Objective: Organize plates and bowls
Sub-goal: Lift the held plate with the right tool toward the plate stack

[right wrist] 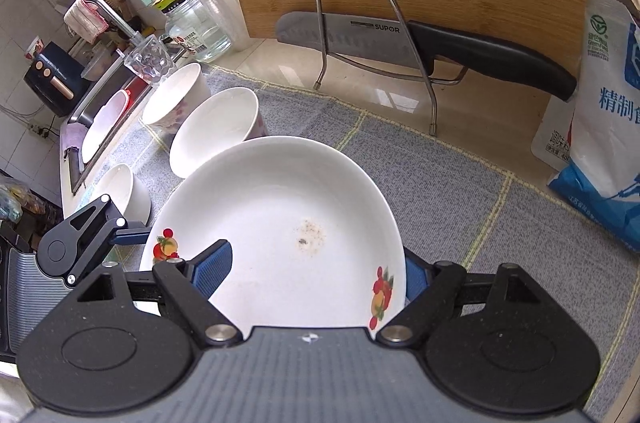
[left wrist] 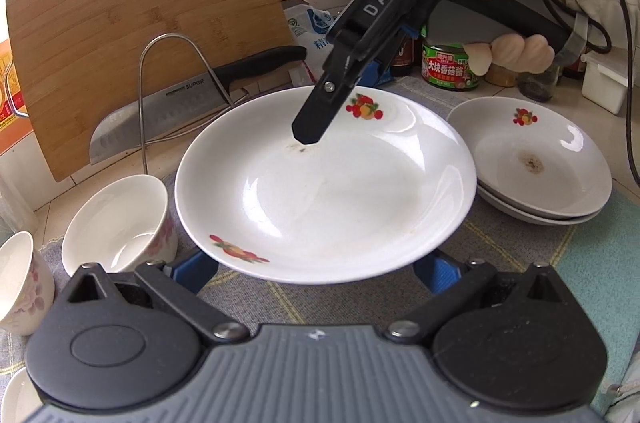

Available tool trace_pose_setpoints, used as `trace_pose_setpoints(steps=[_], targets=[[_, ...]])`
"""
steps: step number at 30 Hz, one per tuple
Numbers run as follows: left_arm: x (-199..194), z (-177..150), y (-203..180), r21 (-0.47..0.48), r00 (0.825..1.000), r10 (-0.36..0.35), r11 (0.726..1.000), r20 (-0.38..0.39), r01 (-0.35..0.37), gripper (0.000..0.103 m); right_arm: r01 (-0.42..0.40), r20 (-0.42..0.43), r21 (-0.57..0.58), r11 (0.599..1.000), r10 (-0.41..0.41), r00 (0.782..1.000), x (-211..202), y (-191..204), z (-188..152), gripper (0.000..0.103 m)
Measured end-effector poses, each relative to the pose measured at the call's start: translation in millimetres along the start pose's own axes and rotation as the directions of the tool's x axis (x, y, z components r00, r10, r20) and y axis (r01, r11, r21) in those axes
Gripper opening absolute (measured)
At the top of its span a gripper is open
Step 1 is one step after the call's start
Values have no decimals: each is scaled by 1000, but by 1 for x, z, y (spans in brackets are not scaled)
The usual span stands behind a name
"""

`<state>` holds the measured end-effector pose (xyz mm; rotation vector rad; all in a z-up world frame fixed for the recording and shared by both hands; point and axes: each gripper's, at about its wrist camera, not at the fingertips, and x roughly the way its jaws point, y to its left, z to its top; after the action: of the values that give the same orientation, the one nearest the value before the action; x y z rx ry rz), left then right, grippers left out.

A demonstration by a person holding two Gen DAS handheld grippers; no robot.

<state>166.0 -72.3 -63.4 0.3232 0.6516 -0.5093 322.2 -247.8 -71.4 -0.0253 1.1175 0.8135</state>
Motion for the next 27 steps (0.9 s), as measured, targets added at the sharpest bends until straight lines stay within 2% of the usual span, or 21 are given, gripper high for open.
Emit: trace_pose_setpoints(steps=[17, 27], targets=[[-21, 10, -44, 108, 995, -101, 989, 25, 97, 102, 71, 68, 85, 994, -77, 995, -54, 6, -62, 89], [-12, 17, -68, 180, 978, -208, 963, 22, 201, 102, 135, 89, 185, 974, -153, 984, -87, -5, -108, 89]])
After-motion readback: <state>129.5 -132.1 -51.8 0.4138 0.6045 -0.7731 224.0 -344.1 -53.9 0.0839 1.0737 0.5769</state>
